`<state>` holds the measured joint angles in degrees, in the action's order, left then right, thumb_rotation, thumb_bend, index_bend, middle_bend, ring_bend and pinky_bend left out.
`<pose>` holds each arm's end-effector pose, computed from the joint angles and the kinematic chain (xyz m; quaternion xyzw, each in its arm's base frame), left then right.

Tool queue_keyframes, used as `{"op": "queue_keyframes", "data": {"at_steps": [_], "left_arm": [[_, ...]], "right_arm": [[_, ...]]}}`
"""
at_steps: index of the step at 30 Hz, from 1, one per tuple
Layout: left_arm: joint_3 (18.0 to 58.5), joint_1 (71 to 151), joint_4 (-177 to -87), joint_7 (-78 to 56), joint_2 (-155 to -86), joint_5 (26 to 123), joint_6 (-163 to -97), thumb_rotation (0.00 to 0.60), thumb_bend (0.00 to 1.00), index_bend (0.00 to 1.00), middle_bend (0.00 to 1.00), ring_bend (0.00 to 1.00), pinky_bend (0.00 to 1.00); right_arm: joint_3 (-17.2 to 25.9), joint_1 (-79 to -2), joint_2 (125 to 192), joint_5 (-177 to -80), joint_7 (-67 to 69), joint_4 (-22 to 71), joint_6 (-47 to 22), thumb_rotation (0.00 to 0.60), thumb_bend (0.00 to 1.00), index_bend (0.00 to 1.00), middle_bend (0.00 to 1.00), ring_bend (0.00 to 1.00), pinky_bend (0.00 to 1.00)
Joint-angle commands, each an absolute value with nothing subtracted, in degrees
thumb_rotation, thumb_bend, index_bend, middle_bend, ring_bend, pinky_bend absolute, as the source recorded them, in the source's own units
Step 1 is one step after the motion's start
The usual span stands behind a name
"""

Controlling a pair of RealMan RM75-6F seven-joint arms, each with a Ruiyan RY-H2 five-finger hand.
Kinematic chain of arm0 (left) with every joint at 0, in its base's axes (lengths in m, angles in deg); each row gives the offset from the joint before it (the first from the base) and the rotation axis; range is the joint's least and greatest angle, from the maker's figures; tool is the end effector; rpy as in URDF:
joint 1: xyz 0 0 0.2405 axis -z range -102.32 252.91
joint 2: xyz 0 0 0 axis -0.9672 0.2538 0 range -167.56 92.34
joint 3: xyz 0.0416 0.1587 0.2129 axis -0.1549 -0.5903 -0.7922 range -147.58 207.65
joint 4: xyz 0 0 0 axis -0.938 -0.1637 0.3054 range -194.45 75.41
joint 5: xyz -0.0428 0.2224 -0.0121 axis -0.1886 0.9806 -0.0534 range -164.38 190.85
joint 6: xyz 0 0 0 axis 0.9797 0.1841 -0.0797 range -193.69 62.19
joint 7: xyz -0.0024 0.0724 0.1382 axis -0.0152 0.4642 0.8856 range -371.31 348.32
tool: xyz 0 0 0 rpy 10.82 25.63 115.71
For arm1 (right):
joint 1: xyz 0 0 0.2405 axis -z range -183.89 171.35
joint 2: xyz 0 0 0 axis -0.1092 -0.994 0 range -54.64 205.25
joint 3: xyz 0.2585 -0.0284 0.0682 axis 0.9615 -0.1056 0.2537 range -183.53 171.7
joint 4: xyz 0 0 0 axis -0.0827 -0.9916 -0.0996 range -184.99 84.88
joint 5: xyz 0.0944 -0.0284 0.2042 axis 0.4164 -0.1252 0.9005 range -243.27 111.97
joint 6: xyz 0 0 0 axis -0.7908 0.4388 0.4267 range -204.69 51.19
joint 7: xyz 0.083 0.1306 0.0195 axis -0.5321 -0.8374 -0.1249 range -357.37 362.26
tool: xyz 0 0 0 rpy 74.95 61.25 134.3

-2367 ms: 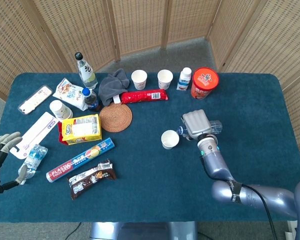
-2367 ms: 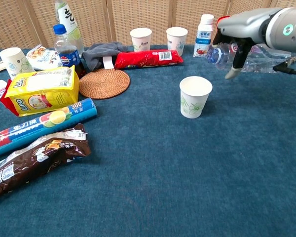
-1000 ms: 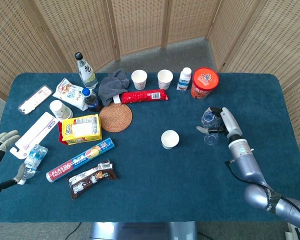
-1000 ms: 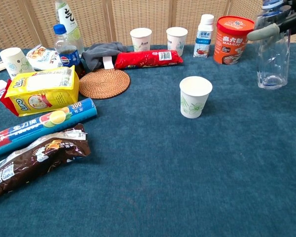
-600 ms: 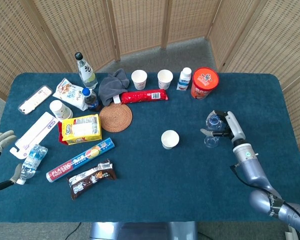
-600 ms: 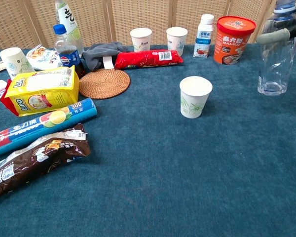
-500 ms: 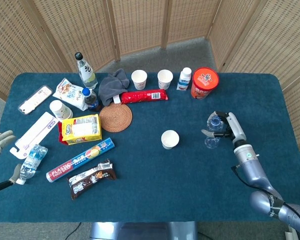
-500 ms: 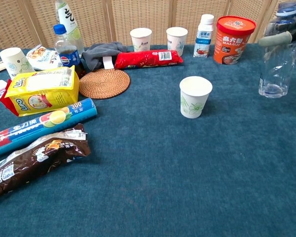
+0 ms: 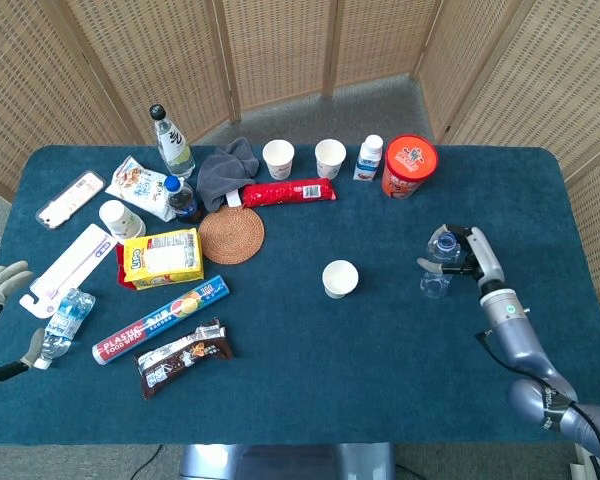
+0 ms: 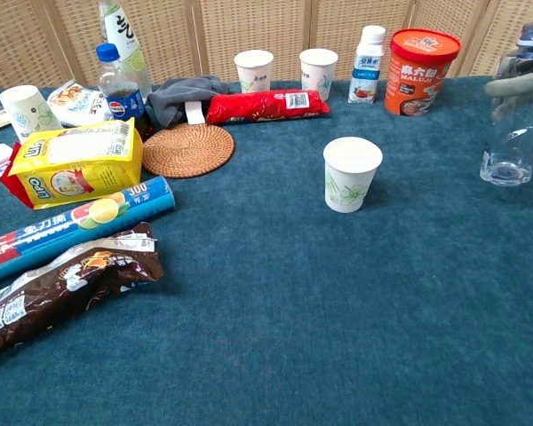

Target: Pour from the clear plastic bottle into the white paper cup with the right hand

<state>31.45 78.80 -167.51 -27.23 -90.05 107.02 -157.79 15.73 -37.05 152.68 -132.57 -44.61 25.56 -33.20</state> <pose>-0.2647 0.1773 0.1955 -0.5428 -0.4357 -0.5284 0.4862 -0.2720 -0.4058 0.0731 0.3814 -0.6930 0.5311 0.3037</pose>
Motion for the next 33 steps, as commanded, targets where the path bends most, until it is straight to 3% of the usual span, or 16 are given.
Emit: {"op": "queue_keyframes", "data": {"at_steps": [1,33], "left_arm": [[31.5,78.9,-167.7,-27.0,-90.0,107.0,-157.6,0.456,0.50,0.13,0.13,0.10,0.07],[31.8,79.1,-169.2,-25.6,-88.9,107.4,-157.3,0.453,0.50,0.13,0.13,0.10,0.07]], "right_arm": [[15.8,-38.0,153.3,-132.9,-46.4,22.9,-35.0,0.600,0.18,0.63,0.59,0.43,0.39],[13.0,-39.3,156.8,-138.3,-60.8,9.3,-37.9,0.600,0.18,0.60,0.50,0.28,0.21]]}}
